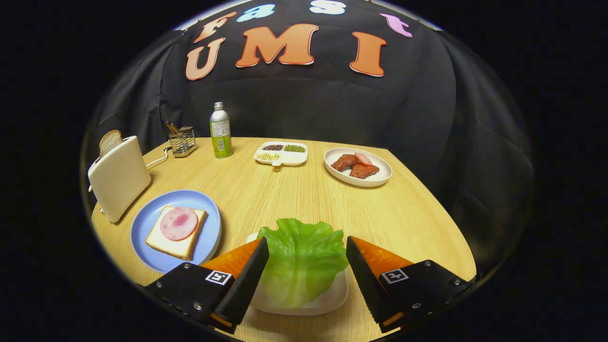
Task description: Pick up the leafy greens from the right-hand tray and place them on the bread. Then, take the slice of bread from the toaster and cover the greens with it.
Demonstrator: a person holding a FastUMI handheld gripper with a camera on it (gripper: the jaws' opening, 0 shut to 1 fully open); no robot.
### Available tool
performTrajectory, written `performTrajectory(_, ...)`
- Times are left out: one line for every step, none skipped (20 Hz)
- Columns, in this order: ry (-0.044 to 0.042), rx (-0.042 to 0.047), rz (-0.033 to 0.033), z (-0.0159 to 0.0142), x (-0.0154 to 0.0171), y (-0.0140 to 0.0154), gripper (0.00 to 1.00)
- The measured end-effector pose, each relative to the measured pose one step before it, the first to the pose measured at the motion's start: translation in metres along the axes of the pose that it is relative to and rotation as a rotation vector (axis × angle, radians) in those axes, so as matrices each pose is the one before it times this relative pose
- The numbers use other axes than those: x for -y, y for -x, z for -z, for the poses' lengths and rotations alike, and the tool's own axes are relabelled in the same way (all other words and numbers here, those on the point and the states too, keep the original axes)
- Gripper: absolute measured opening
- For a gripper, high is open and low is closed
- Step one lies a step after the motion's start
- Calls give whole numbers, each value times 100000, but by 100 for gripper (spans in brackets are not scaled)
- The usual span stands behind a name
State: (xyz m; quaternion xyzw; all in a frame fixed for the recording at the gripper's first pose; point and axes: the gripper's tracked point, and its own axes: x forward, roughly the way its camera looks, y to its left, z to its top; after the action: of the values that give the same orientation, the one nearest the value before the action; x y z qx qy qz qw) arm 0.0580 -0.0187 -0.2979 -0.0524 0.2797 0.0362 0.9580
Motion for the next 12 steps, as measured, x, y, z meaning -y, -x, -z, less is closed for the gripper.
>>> performTrajectory(138, -1921, -560, 739, -218, -169, 98)
performTrajectory(219, -1364, -192, 470, -54, -133, 98)
performTrajectory(371, -1357, -17, 392, -36, -164, 98)
performTrajectory(352, -1118, 336, 374, 27, -120, 98)
performTrajectory(169, -1077, -511, 533, -134, -5, 98)
performTrajectory(-176, -940, -309, 306, -84, -91, 98)
performTrajectory(11, -720, -96, 383, 5, -37, 98)
performTrajectory(355, -563, 16, 145, -38, -86, 98)
performTrajectory(224, -567, -413, 202, -189, -63, 98)
performTrajectory(141, -731, -384, 75, -115, -155, 98)
performTrajectory(10, -878, -29, 204, 13, -154, 98)
performTrajectory(-184, -930, -369, 195, -111, -33, 98)
